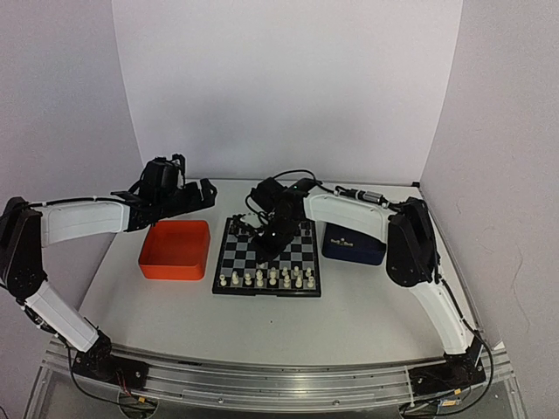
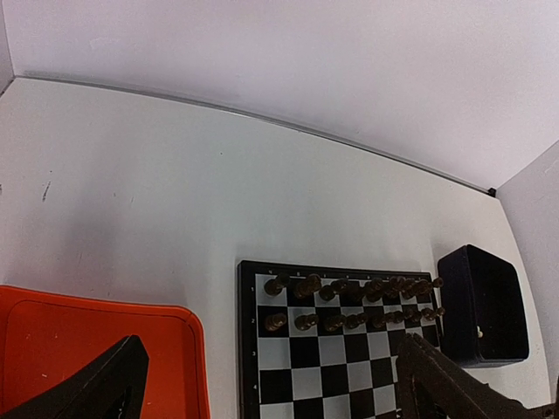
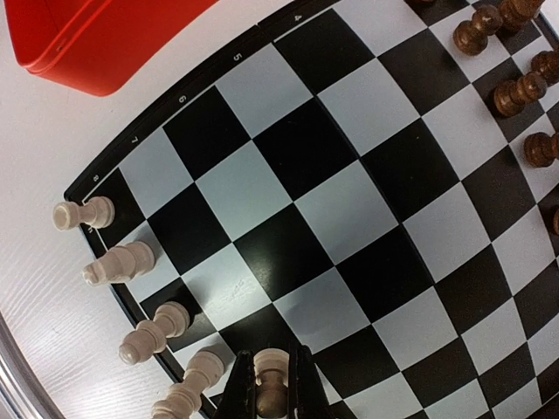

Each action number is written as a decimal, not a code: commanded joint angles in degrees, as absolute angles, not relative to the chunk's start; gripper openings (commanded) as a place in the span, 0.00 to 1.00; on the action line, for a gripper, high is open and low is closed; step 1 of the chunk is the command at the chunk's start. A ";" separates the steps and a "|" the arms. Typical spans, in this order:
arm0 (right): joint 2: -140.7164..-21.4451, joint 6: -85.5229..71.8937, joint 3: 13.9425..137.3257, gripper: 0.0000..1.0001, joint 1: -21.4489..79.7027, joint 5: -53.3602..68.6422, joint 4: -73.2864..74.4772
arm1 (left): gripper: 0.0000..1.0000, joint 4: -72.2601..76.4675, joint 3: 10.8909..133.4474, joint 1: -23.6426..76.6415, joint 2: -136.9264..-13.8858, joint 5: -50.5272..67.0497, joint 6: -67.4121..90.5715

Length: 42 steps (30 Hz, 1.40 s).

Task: Set up the chess pieces on the board
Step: Place the chess piece on the chessboard.

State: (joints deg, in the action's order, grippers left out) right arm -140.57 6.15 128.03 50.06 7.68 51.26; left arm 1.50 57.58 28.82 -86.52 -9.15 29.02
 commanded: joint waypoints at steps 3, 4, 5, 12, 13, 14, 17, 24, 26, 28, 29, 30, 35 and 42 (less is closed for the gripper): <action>-141.74 5.91 129.94 0.00 50.59 9.47 53.46 | 1.00 2.21 56.84 28.56 -84.25 -8.75 29.67; -141.81 5.85 129.81 0.00 50.65 9.65 53.60 | 1.00 2.24 56.71 28.56 -84.11 -8.72 29.75; -141.87 5.79 129.71 0.00 50.69 9.92 53.71 | 1.00 2.25 56.57 28.56 -83.98 -8.72 29.85; -142.52 5.45 129.74 0.03 50.97 10.88 54.14 | 1.00 2.20 56.21 28.56 -84.00 -8.69 30.50; -142.68 5.45 129.80 0.03 50.92 10.72 54.18 | 1.00 2.20 56.22 28.56 -84.00 -8.65 30.57; -142.81 5.42 129.87 0.04 50.94 10.61 54.17 | 1.00 2.19 56.16 28.56 -83.96 -8.57 30.67; -143.12 5.44 130.01 0.06 50.95 10.41 54.18 | 1.00 2.19 55.93 28.54 -83.83 -8.54 30.83; -143.34 5.35 131.09 0.14 50.93 9.95 54.22 | 1.00 2.34 55.43 28.56 -83.49 -8.43 31.05; -143.11 5.36 131.20 0.19 50.96 10.04 54.22 | 1.00 2.18 55.53 28.56 -83.52 -8.44 31.03; -143.07 5.08 131.37 0.24 50.92 10.30 54.09 | 1.00 2.39 55.44 28.56 -83.50 -8.44 31.03; -143.07 4.91 131.57 0.25 50.97 10.31 54.06 | 1.00 2.57 55.43 28.56 -83.50 -8.41 31.05; -143.13 4.65 131.85 0.25 50.95 10.29 54.08 | 1.00 2.66 55.34 28.56 -83.50 -8.38 31.06; -142.71 5.10 132.62 0.28 50.92 10.09 54.06 | 1.00 3.15 55.44 28.56 -83.67 -8.18 30.96; -142.73 5.93 130.41 0.20 50.90 9.99 54.21 | 1.00 3.01 55.45 28.56 -83.33 -8.16 30.94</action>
